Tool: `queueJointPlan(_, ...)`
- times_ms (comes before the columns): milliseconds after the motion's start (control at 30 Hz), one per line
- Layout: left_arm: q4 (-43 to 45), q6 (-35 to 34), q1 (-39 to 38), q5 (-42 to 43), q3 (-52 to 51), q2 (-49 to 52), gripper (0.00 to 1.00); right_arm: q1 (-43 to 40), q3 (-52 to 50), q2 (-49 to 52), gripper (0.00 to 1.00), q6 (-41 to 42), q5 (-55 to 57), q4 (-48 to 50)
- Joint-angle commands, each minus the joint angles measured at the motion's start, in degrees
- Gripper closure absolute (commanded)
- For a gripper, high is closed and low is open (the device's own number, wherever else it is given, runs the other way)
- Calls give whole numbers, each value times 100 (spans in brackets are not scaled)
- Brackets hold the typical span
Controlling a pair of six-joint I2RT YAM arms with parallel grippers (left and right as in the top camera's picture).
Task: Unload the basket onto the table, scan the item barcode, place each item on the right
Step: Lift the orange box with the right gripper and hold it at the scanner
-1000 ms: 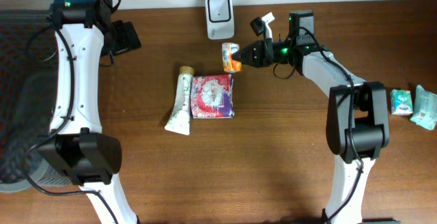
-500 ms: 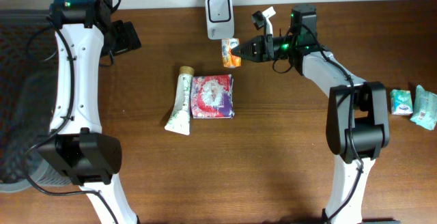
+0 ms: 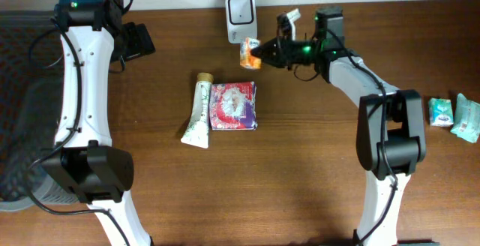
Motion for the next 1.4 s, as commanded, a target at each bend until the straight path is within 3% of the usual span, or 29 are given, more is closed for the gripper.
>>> queueJointPlan(0, 7, -59, -7, 17, 26, -142, 1, 232, 35, -461, 96, -643, 1814, -1119)
queueJointPlan(67, 7, -59, -4, 17, 26, -142, 1, 306, 179, -1257, 96, -1617, 4052, -2999)
queueJointPlan(100, 7, -59, -4, 17, 26, -142, 1, 308, 254, -1539, 96, -1803, 4760, -3526)
queueJointPlan(133, 7, -59, -7, 17, 26, -142, 1, 328, 297, -2076, 96, -1904, 6234, -4319)
queueJointPlan(200, 7, -59, -7, 17, 26, -142, 1, 400, 297, -2232, 96, -1902, 7495, -4846)
queueJointPlan(300, 7, -59, -7, 17, 26, -142, 1, 568, 295, -2197, 96, -1902, 8496, -5292)
queueJointPlan(467, 7, -59, -7, 17, 26, -142, 1, 592, 297, -2199, 96, -1897, 7761, -5283)
queueJointPlan(600, 7, -59, -7, 17, 26, -142, 1, 592, 297, -2199, 96, -1967, 7753, -5125)
queueJointPlan(667, 7, -59, -7, 17, 26, -142, 1, 605, 297, -2162, 96, -2500, 7750, -4968)
queueJointPlan(933, 7, -59, -7, 17, 26, -142, 1, 789, 297, -2142, 96, -2500, 7912, -5152)
queueJointPlan(1033, 7, -59, -7, 17, 26, -142, 1, 1060, 295, -2142, 96, -3182, 9062, -4780)
queueJointPlan(1133, 7, -59, -7, 17, 26, -142, 1, 1003, 297, -2131, 96, -4146, 9171, -4017)
queueJointPlan(1233, 7, -59, -7, 17, 26, -142, 1, 1093, 297, -1906, 96, -5001, 9060, -2422)
queueJointPlan(1367, 7, -59, -4, 17, 26, -142, 1, 1266, 297, -597, 96, -6450, 8561, 507)
